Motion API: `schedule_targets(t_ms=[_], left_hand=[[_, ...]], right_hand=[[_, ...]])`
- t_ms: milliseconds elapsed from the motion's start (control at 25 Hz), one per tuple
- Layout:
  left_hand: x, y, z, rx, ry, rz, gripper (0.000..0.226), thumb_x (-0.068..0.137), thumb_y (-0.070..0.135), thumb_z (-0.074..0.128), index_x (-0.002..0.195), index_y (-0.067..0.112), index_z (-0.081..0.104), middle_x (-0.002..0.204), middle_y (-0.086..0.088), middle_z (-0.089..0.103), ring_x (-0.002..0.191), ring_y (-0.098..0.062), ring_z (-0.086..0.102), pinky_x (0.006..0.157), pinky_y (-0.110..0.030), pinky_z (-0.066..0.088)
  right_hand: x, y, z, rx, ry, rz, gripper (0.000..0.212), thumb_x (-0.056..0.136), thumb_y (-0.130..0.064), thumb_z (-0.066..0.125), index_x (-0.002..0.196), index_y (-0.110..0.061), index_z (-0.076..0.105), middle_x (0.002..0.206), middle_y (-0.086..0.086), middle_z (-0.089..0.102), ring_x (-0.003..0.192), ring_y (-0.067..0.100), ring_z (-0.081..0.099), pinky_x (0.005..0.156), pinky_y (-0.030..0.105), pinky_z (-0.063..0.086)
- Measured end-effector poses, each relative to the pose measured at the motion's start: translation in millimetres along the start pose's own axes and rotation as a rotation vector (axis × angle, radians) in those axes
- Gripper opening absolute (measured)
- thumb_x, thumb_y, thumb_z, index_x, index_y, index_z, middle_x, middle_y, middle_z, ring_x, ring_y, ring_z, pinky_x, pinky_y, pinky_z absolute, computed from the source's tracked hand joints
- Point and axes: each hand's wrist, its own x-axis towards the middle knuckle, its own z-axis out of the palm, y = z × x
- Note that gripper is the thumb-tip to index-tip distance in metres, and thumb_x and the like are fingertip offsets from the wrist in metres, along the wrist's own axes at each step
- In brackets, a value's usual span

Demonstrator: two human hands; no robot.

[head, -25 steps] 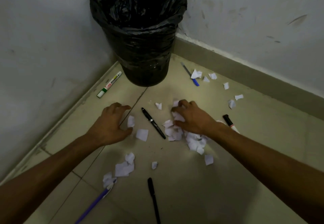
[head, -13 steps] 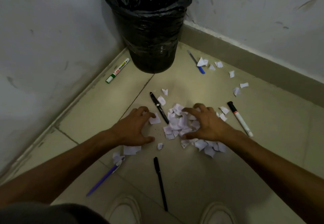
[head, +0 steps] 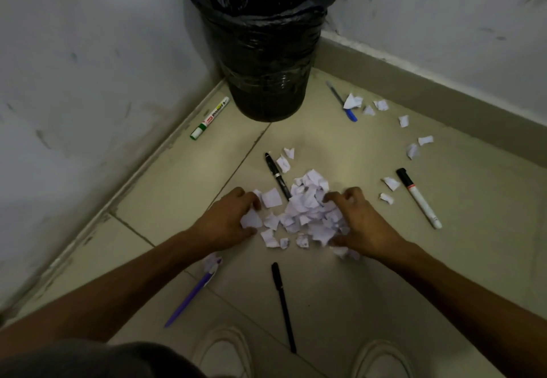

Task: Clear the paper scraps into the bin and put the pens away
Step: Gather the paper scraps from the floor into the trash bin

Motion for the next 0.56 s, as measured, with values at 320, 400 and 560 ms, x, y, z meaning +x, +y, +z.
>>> schedule_targets(t_ms=[320,400,560], left_hand=[[8.6,33.7,12.2,0.280,0.042,0.084,0.076,0.076,0.055,0.068,0.141,0.030,0.037,0.150,-0.010,0.025,0.130,-0.031,0.031,0.086,-0.044,0.049],[11.9,30.2,16.6,0.229,0.149,0.146,0.046,0.084,0.033,0.068,0.126,0.021,0.055,0.138,-0.015,0.041,0.117,-0.034,0.045,0.075,-0.041,0.053],[21.1,24.9,20.5,0.097,0.191,0.131,0.024,0.085,0.014,0.067,0.108,0.011,0.063,0.114,-0.012,0.052,0.097,-0.027,0.053,0.070,-0.029,0.040]], right_hand=[[30.9,-18.2,-6.1,-0.269,-0.071,-0.096,0.107,0.062,-0.064,0.078,0.148,-0.051,0.016,0.159,0.006,0.006,0.133,0.033,0.027,0.092,0.047,0.051],[40.3,-19.4,-4.8,-0.299,-0.072,-0.145,0.087,0.071,-0.061,0.073,0.145,-0.044,0.030,0.152,0.007,0.017,0.127,0.031,0.033,0.089,0.043,0.052],[59.8,-20.9,-2.2,-0.202,-0.024,-0.245,0.045,0.083,-0.032,0.071,0.124,-0.020,0.058,0.128,0.012,0.041,0.102,0.030,0.053,0.074,0.028,0.040]])
